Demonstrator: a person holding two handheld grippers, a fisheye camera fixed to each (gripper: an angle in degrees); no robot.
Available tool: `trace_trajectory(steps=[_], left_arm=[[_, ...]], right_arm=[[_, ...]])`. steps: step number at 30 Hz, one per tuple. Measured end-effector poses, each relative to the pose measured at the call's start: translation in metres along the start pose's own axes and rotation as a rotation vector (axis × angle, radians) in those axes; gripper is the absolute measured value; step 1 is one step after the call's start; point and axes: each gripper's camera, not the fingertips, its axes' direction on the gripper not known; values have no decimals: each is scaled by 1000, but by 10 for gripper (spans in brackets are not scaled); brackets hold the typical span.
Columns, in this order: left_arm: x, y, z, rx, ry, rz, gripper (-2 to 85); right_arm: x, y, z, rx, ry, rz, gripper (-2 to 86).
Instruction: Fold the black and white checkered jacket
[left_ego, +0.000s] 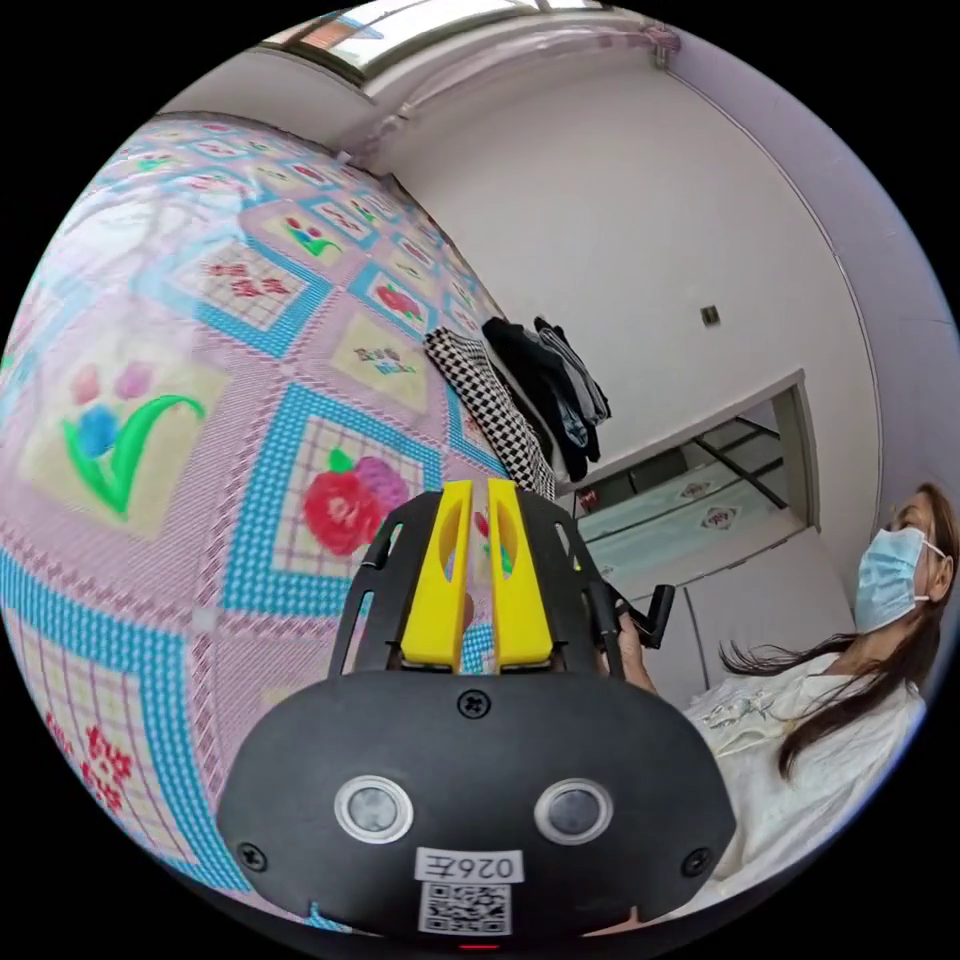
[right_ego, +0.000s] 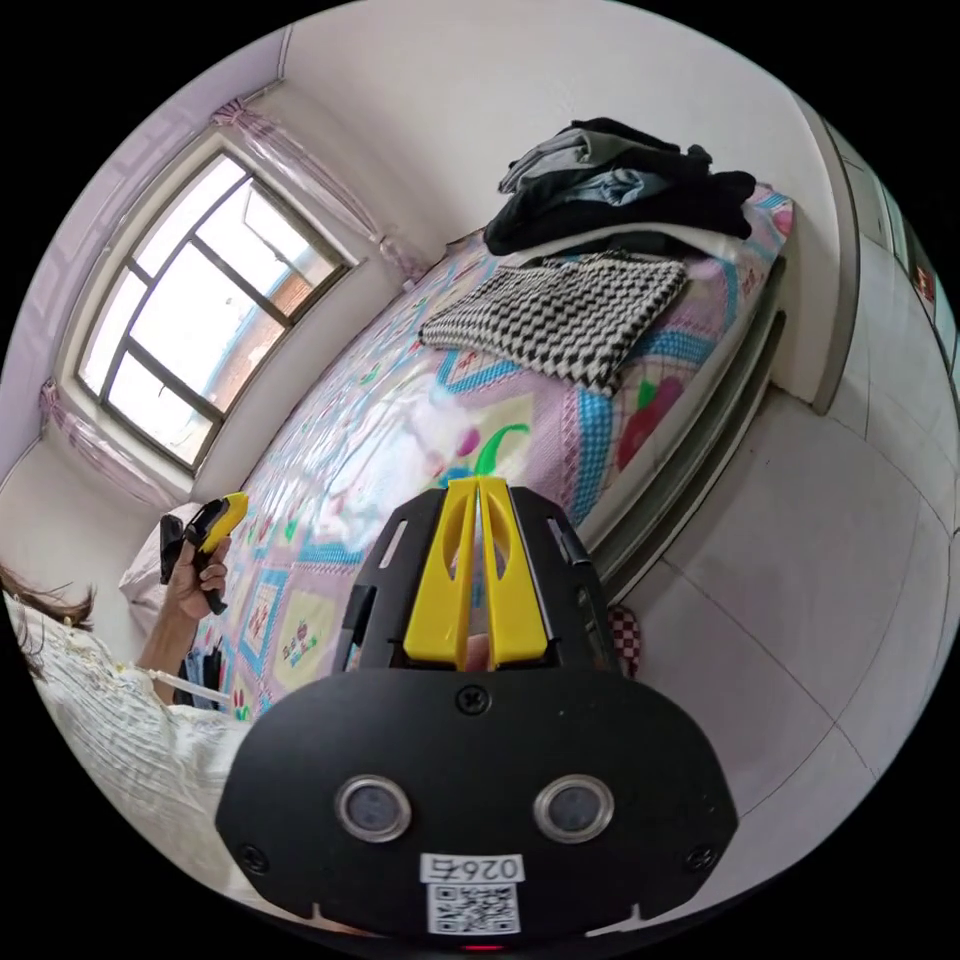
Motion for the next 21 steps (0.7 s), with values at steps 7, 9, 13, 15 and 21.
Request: trace_trajectory(steps=[7,9,13,15,21], left_arm=[[15,-98,166,-209,-2,104,73],[9,-126,223,-252,7,71,94],[-2,-154,276,-257,1,17,132],[-11,-164,292,-241,-21,-18,163],[-29,-184,307,-260,-50,-87,168]], right_arm=[[48,-106,3,94,11,-20,-7],[55,-126,7,89,37,-42,-5],[76,-159,21,70,108,-76,30],[88,-171,27,53,122,-72,44],[126,-210,55,25,140,-65,71]])
